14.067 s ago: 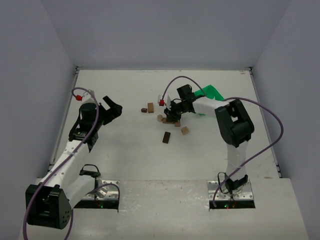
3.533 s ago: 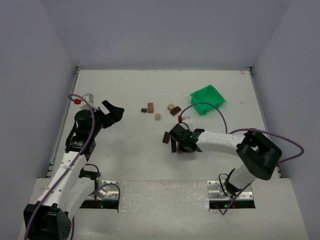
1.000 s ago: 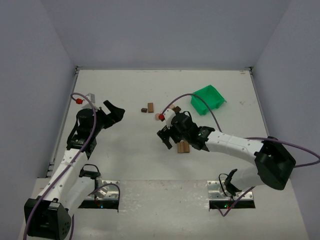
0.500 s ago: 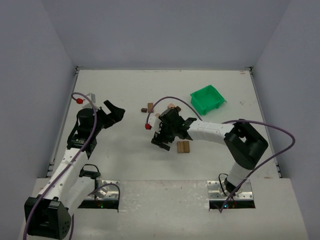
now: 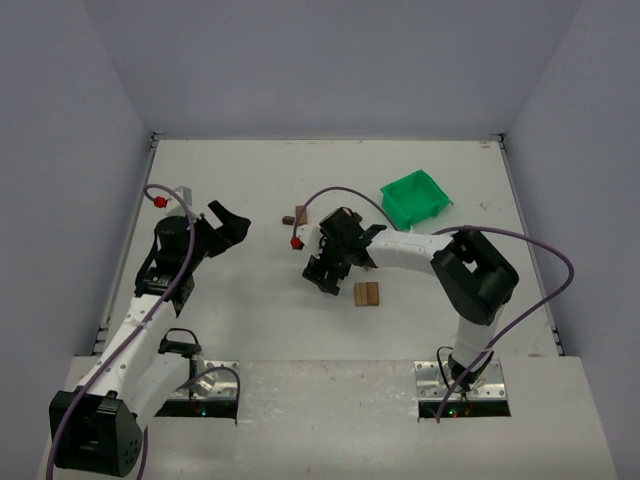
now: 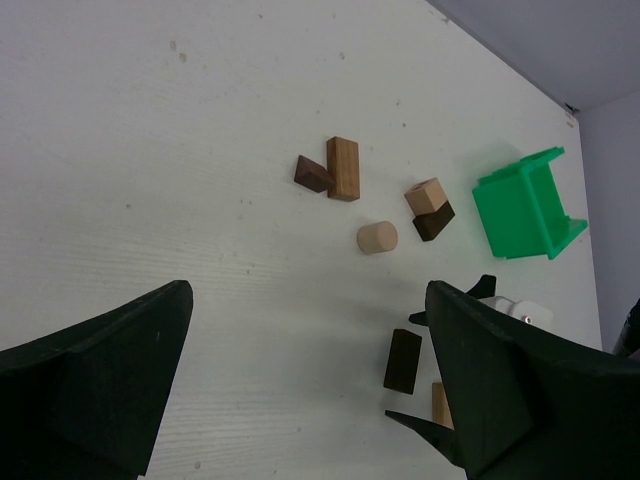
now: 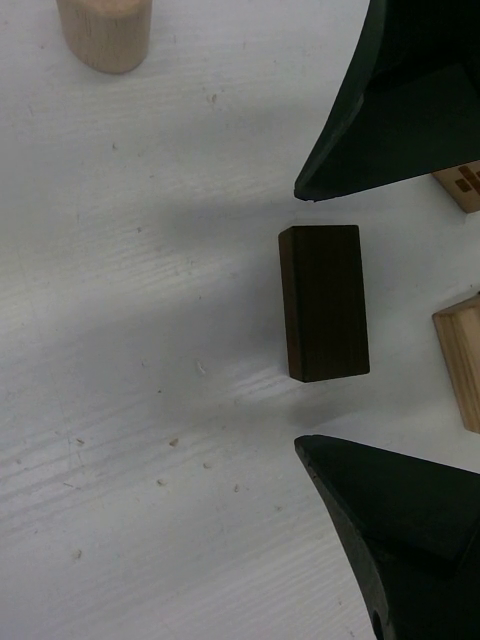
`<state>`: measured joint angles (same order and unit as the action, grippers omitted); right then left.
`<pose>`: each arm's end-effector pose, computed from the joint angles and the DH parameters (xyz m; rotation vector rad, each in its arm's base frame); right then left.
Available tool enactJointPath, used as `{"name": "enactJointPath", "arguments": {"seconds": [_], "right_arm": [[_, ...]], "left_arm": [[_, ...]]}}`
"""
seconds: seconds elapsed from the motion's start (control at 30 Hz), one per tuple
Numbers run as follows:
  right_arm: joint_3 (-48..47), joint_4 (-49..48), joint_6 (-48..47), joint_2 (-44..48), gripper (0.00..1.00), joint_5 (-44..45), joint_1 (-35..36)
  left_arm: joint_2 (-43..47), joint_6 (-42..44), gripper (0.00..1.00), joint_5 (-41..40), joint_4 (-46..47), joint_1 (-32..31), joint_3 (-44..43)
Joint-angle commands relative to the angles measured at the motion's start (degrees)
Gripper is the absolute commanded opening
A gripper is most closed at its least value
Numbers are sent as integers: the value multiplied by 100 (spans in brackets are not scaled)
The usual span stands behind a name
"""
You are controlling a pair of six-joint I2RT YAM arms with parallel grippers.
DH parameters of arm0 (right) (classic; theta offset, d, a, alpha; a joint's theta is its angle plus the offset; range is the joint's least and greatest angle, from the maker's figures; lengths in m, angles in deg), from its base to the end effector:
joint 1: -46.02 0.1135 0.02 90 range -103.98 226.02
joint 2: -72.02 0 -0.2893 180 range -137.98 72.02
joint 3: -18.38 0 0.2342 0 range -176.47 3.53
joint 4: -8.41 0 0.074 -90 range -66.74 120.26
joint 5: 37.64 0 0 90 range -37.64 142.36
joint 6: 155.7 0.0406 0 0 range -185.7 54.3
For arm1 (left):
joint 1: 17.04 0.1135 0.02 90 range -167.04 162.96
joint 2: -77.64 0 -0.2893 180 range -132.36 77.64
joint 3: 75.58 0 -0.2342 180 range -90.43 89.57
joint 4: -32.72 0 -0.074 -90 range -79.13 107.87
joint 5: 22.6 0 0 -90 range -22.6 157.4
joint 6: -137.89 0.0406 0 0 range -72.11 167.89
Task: Build the wood block tower
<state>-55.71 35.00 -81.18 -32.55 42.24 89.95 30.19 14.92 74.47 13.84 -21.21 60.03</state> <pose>0.2518 0.2525 0.1790 -1.3459 2.2220 0.4115 0.1634 -0.0169 0.2714 -0.4143 1.9471 -0.5442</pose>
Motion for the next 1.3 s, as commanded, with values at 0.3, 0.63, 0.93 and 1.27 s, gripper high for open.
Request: {"name": "enactJointPath", "arguments": {"seconds": [0.3,0.63,0.93,1.27], "right_arm": [[-372,214,276,-231,93,64,-45],[-447,320,696,-213,59,311,-34],[-471,421,1234,139,43,677,4],[686,84,4771,1632,36,3044,328]], "left_arm": [[-38,71,100,70,509,-6,-96],[-45,80,100,137,526,-6,-96],[43,80,100,157,509,-6,-78],[4,62,100,277,546,-6,-71]]}}
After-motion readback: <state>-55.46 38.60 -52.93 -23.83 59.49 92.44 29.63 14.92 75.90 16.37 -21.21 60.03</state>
